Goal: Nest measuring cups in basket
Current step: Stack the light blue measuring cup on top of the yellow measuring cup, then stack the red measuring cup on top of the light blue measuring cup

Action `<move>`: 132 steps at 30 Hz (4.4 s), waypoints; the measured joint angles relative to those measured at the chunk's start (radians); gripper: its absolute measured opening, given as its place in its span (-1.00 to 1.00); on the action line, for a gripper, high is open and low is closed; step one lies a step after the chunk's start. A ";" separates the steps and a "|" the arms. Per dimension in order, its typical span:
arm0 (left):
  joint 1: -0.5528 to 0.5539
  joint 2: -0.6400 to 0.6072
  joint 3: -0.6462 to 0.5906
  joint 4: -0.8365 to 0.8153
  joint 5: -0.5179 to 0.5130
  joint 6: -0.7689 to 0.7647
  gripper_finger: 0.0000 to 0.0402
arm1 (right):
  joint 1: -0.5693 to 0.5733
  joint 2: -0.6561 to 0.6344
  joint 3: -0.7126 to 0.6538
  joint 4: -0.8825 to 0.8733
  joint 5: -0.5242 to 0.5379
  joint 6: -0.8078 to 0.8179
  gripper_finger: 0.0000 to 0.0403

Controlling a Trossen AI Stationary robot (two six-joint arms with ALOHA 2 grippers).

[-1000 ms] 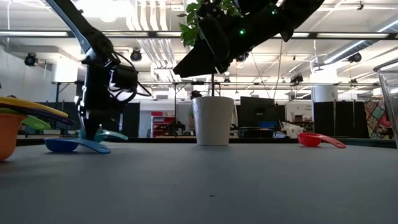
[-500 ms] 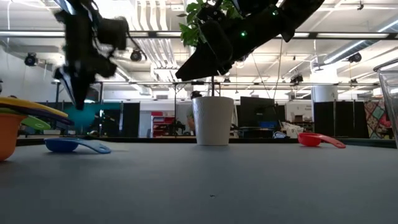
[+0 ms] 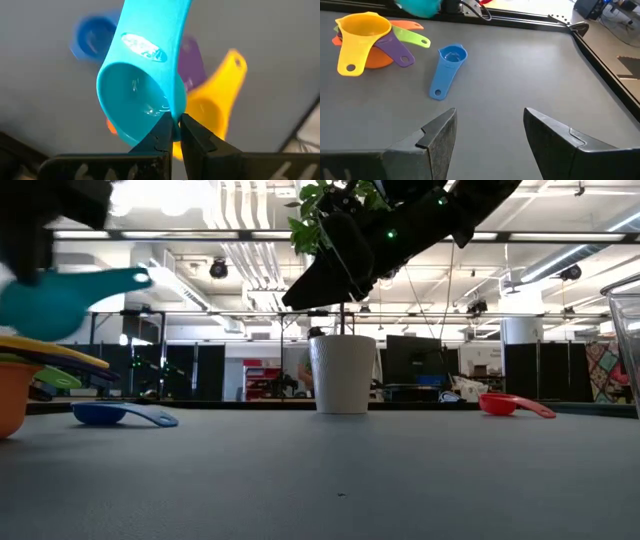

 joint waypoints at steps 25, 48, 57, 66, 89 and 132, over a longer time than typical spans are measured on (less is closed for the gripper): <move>-0.275 0.516 0.376 -0.212 -0.068 0.026 -1.00 | 0.000 0.000 0.000 0.005 0.001 0.053 0.09; -0.275 0.673 0.371 -0.102 0.022 0.011 -0.74 | 0.005 0.000 0.000 0.009 0.001 0.065 0.09; -0.275 0.673 0.468 -0.102 0.000 0.003 -0.17 | 0.005 0.000 0.000 0.009 -0.029 0.080 0.09; -0.356 0.656 0.638 -0.095 -0.392 0.063 -0.01 | 0.007 -0.007 0.000 0.003 -0.047 0.070 0.09; -0.333 0.216 0.047 0.520 -0.743 0.249 -0.16 | 0.057 -0.175 0.000 -0.344 -0.040 0.051 0.09; -0.215 0.218 -0.014 0.620 -0.832 0.472 -0.16 | -0.335 -0.476 -0.283 -0.909 0.234 0.360 0.09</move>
